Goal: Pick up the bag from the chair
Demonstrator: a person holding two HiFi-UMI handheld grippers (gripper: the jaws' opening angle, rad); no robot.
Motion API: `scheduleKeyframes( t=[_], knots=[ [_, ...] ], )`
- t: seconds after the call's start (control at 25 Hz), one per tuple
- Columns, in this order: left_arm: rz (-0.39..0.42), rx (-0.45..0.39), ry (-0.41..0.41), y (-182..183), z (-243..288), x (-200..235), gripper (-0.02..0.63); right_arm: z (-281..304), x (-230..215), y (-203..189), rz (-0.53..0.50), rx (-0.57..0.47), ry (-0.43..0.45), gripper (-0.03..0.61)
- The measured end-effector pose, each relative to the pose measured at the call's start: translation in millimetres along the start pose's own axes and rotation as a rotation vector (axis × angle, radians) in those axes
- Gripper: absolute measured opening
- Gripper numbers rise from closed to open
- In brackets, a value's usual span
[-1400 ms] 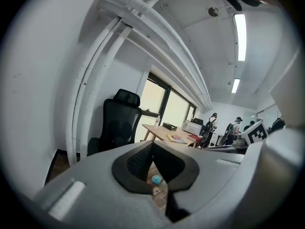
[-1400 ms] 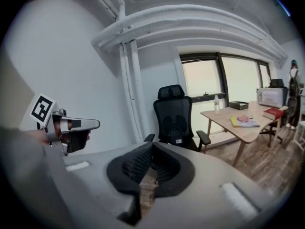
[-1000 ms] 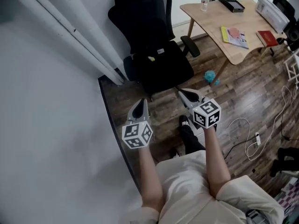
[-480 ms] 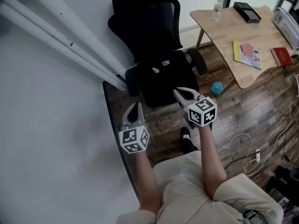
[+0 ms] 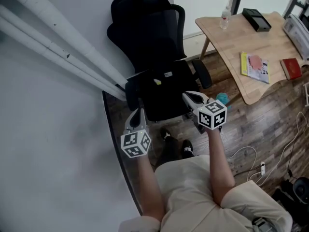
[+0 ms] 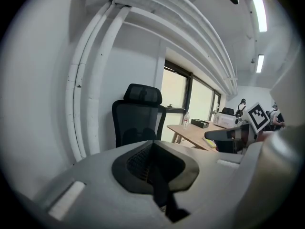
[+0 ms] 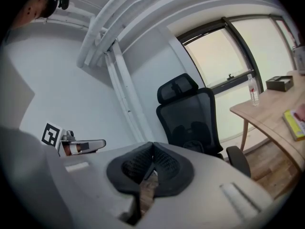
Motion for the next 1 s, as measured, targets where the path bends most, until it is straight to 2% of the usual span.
scheduleKeyframes(
  t=[0.24,0.44,0.68,0.76,0.88,1.0],
  knots=[
    [-0.022,-0.009,-0.016,9,51,18,0.008,35,-36,8,-0.018,0.049,-0.052,0.001],
    [-0.055,-0.003,-0.013,16,130,52,0.008,93,-85,28,-0.042,0.086,-0.092,0.0],
    [-0.119,0.031,-0.012,39,235,97,0.008,170,-134,75,-0.174,0.2,-0.07,0.0],
    [-0.157,0.051,0.002,42,268,115,0.008,191,-154,92,-0.192,0.218,-0.088,0.0],
    [-0.22,0.061,0.01,50,308,133,0.008,216,-185,117,-0.153,0.18,-0.152,0.0],
    [-0.26,0.081,-0.001,48,343,142,0.008,233,-215,125,-0.067,0.081,-0.267,0.0]
  ],
)
Point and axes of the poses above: the fingertips, and each gripper's own axes: z forward along the fingers, x to its left, y out of its top, the point moved 5 cm from there along -z, backward along the fingers, and after that the axes turned 6 degrees about y, right-handed, at the moved point
